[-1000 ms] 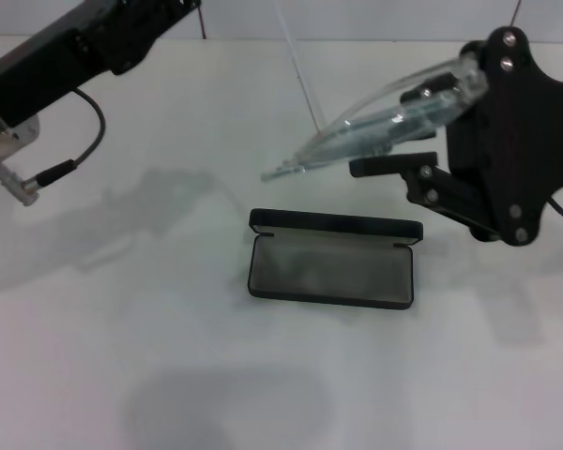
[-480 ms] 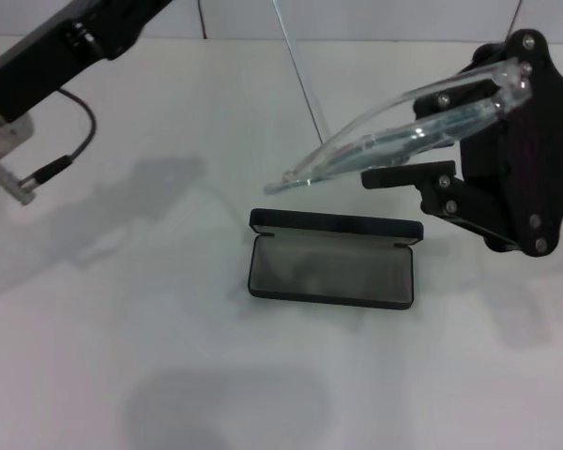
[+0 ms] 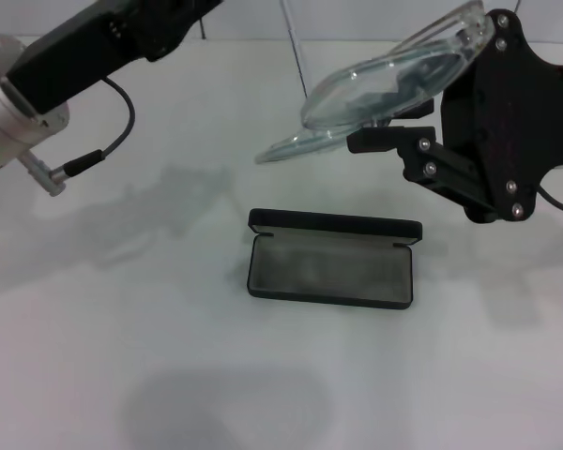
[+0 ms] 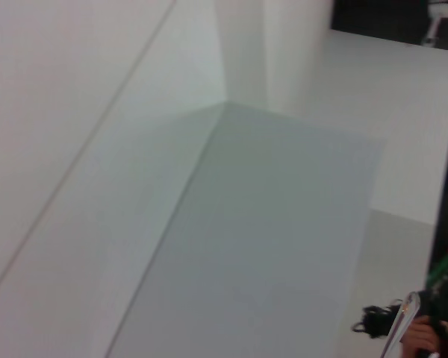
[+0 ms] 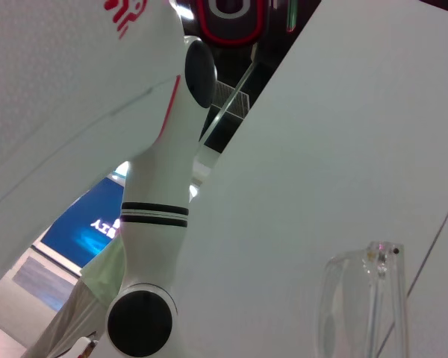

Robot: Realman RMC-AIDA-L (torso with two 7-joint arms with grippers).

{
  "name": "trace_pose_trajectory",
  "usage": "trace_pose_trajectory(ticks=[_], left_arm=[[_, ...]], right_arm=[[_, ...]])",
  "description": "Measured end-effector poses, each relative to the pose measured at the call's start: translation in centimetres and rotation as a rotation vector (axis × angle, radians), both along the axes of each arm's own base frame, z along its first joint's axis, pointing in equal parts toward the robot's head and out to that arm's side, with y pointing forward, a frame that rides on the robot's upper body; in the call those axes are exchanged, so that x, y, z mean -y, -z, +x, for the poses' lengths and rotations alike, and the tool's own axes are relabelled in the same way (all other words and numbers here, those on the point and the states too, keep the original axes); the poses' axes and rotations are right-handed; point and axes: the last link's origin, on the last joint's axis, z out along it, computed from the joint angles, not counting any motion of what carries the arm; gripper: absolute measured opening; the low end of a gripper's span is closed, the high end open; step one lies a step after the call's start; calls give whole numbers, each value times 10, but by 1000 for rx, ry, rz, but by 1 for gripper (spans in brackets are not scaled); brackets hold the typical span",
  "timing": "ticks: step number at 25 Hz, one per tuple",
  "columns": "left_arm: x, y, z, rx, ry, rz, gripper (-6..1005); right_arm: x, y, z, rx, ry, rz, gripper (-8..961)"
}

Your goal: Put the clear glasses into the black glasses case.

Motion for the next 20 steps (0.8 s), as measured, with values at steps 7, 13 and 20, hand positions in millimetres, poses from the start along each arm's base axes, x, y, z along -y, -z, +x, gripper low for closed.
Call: trace_pose_trajectory(ticks=[7,13,20], left_arm=[[11,-5,3,17,87,-10,158],[19,-7,2,35,127,-16,158],[16,-15,-25,34,-20,105,158]], right_arm=[[-2,3,2,2,24,-3,65],[0,1,2,1,13,-11,64],[7,-2,3,-21,-17,-34,64]])
